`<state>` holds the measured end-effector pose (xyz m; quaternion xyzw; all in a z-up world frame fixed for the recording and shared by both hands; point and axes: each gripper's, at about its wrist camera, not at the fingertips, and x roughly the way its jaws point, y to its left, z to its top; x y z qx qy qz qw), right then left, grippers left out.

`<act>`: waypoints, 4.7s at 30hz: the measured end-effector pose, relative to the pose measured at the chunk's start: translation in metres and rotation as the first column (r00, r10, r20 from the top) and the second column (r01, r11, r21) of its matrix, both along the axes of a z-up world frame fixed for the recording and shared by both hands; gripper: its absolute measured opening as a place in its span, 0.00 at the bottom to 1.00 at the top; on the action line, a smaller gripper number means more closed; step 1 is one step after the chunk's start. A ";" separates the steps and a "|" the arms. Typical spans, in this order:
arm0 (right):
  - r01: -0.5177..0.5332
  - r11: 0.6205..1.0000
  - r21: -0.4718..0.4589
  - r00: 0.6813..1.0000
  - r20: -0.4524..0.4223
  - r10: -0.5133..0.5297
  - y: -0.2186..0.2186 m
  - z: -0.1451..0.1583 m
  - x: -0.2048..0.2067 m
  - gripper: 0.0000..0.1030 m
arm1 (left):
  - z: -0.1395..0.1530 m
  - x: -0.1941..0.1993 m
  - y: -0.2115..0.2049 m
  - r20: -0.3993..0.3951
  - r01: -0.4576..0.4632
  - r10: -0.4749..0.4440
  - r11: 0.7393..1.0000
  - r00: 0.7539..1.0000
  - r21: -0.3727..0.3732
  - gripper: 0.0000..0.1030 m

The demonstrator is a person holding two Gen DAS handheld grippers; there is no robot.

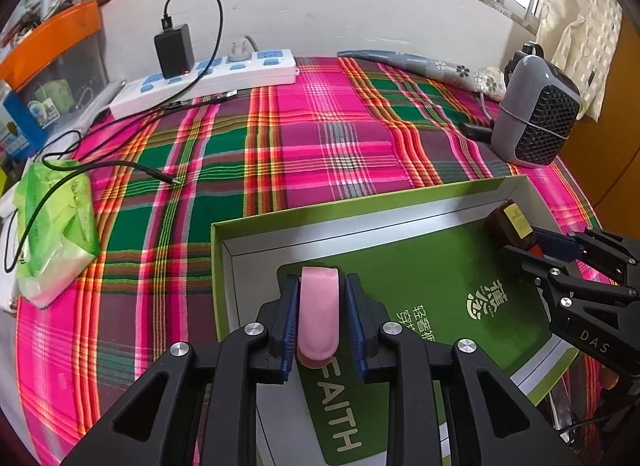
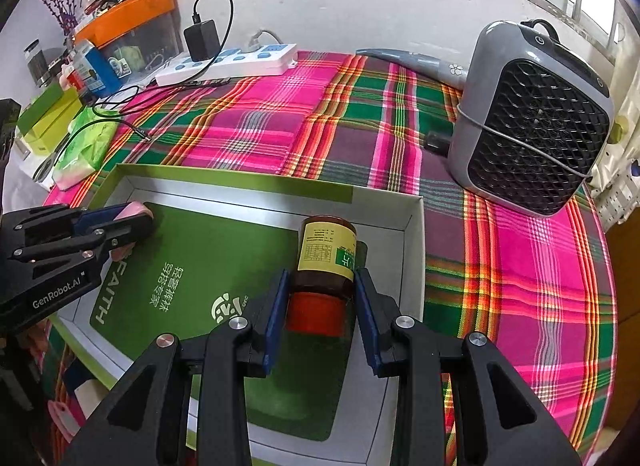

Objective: Organize rigid objects
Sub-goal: 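Lower both items into the green box and open both tools, then withdraw both open tools from the green box, then close the right tool on the black-and-silver handled gadget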

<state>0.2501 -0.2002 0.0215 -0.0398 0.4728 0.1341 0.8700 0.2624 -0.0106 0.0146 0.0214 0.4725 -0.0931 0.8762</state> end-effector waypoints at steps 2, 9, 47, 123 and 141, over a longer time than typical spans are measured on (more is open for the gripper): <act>0.002 1.000 0.002 1.000 0.001 -0.002 0.000 0.000 0.000 0.34 | 0.000 0.000 -0.001 0.000 0.004 -0.004 1.000 1.000 -0.001 0.27; 0.008 1.000 0.019 1.000 0.005 -0.008 -0.002 0.000 -0.001 0.37 | 0.001 -0.002 -0.002 0.003 0.000 0.000 1.000 1.000 -0.003 0.35; 0.050 0.993 0.108 0.987 0.146 -0.066 -0.020 0.055 -0.101 0.46 | 0.060 -0.117 0.031 0.139 -0.040 0.048 0.997 0.989 -0.060 0.35; 0.065 0.997 -0.046 0.994 0.089 -0.061 -0.011 -0.011 -0.179 0.50 | -0.003 -0.219 0.042 0.026 0.060 -0.056 0.972 0.998 -0.228 0.36; 0.033 0.998 -0.047 0.991 0.133 -0.026 -0.009 -0.003 -0.192 0.25 | -0.003 -0.240 0.017 0.012 0.152 -0.153 0.963 0.988 -0.223 0.36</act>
